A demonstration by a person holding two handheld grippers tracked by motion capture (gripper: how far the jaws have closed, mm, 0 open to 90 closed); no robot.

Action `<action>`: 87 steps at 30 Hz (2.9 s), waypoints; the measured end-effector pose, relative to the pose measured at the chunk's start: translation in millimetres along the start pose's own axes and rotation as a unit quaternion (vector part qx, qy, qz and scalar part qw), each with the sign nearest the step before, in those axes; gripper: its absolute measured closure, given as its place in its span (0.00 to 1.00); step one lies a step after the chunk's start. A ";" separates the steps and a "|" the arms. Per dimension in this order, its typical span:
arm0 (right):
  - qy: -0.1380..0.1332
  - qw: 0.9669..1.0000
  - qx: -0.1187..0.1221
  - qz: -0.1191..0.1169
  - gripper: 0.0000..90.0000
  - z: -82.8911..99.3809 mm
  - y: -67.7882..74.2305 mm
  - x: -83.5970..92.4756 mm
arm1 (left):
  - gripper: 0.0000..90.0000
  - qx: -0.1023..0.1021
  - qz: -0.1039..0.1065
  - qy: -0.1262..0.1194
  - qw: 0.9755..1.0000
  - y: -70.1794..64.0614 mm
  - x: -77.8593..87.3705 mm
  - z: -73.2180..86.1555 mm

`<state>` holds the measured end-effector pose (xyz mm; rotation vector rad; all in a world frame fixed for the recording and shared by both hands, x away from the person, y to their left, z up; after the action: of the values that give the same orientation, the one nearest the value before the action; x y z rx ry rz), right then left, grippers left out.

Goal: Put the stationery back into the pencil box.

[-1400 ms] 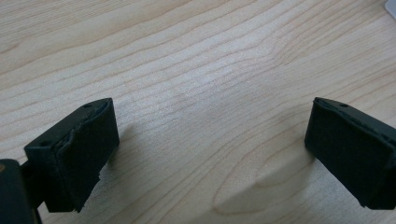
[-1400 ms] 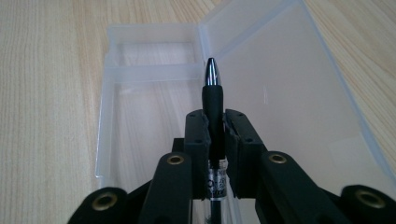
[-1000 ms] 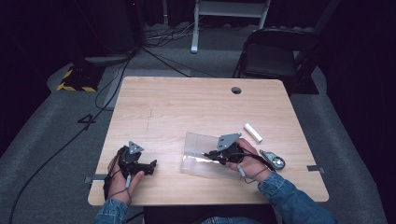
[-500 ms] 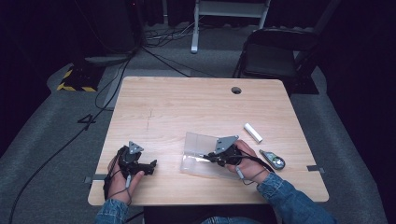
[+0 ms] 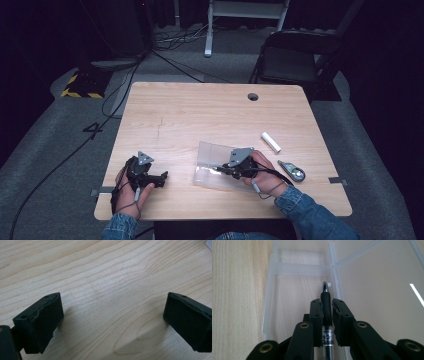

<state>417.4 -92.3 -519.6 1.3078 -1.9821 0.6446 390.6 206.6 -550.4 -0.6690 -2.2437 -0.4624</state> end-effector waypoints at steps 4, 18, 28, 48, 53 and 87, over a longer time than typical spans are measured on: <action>-0.007 1.000 -0.004 0.001 0.85 -1.3 -0.8 3.4 | 0.03 0.000 0.001 0.001 1.000 -0.1 -0.1 0.0; -0.073 0.994 -0.074 0.015 0.61 -11.7 -14.3 53.6 | 0.02 -0.005 0.002 0.004 1.000 0.5 -0.4 -0.3; -0.090 0.988 -0.124 0.036 0.51 -7.7 -23.4 85.1 | 0.02 -0.005 0.001 0.004 1.000 0.5 -0.3 -0.3; -0.031 0.966 -0.235 0.100 0.39 48.8 -59.4 138.4 | 0.00 0.006 -0.007 0.009 1.000 2.9 -9.0 -8.8; 0.002 0.960 -0.259 0.110 0.37 66.1 -65.8 139.9 | 0.00 0.006 -0.007 0.007 1.000 3.5 -11.0 -10.8; 0.135 0.926 -0.320 0.148 0.33 127.9 -94.6 117.9 | 0.00 0.004 -0.007 0.008 1.000 3.6 -11.1 -11.0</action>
<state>439.3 -288.9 -510.6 0.5035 -1.9320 0.2453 405.3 200.3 -550.9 -0.6436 -2.2346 -0.4628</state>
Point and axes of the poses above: each handheld gripper's, and its own axes: x roughly backward along the jaws, z roughly out of its underside, y roughly to its left, the point moved 6 cm from there along -x, roughly forward along the jaws, and after that the axes turned 13 degrees about -x, right-handed, at the moved point
